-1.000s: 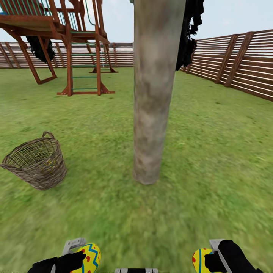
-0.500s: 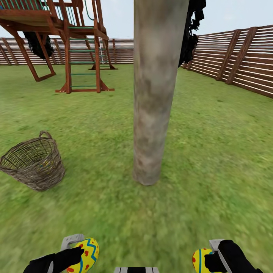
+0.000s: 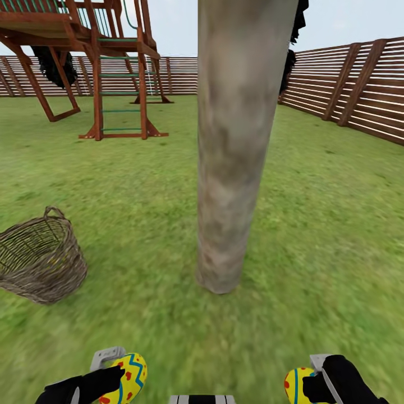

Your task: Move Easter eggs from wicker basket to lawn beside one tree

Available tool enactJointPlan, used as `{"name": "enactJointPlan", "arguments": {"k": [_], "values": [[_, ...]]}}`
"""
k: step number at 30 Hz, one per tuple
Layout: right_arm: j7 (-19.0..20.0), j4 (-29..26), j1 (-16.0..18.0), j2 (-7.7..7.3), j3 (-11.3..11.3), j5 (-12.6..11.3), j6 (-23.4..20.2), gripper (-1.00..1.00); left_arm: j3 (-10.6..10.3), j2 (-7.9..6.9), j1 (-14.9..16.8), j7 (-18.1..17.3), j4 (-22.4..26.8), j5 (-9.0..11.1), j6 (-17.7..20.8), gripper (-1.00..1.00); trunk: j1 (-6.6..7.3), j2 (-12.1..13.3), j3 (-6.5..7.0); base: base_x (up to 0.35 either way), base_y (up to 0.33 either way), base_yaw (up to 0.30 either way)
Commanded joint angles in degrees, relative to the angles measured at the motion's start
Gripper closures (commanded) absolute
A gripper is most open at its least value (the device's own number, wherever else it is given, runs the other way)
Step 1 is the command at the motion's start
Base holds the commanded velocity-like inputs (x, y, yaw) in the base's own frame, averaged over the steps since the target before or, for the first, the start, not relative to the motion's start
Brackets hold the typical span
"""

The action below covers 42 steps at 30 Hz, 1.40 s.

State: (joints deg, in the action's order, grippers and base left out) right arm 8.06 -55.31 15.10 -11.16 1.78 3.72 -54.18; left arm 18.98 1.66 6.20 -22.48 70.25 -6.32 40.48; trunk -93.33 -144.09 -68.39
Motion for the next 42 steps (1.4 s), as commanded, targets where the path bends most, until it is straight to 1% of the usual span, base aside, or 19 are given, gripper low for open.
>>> {"name": "enactJointPlan", "arguments": {"k": [1,5,8,39,41,42], "values": [[0.5,-0.1,0.0,0.05,0.1,0.4,-0.2,1.00,0.2,0.08,0.0,-0.6,0.1,-0.6,0.2,1.00,-0.02,0.0,-0.05,0.330,0.012,0.000],[0.5,-0.1,0.0,0.08,0.1,0.4,-0.2,1.00,0.2,0.13,0.0,-0.5,0.0,-0.6,0.2,1.00,-0.02,0.0,-0.05,0.312,0.003,0.000],[0.5,-0.1,0.0,0.06,0.1,0.4,-0.2,1.00,0.2,0.19,0.0,-0.5,0.0,-0.6,0.2,1.00,-0.02,0.0,-0.05,0.055,0.000,0.000],[0.5,-0.2,0.0,0.00,0.2,0.3,-0.2,1.00,0.1,0.36,0.0,-0.5,0.0,-0.6,0.3,1.00,-0.82,-0.4,-6.92,0.000,0.000,0.000],[0.5,-0.2,0.0,0.00,0.2,0.3,-0.2,1.00,0.1,0.36,0.0,-0.4,-0.1,-0.6,0.2,1.00,-0.82,-0.4,-6.92,0.000,0.000,0.000],[0.5,-0.2,0.0,0.00,0.2,0.3,-0.2,1.00,0.2,0.27,0.0,-0.2,-0.2,-0.8,0.2,1.00,-0.85,-0.4,-7.14,0.000,0.000,0.000]]}}
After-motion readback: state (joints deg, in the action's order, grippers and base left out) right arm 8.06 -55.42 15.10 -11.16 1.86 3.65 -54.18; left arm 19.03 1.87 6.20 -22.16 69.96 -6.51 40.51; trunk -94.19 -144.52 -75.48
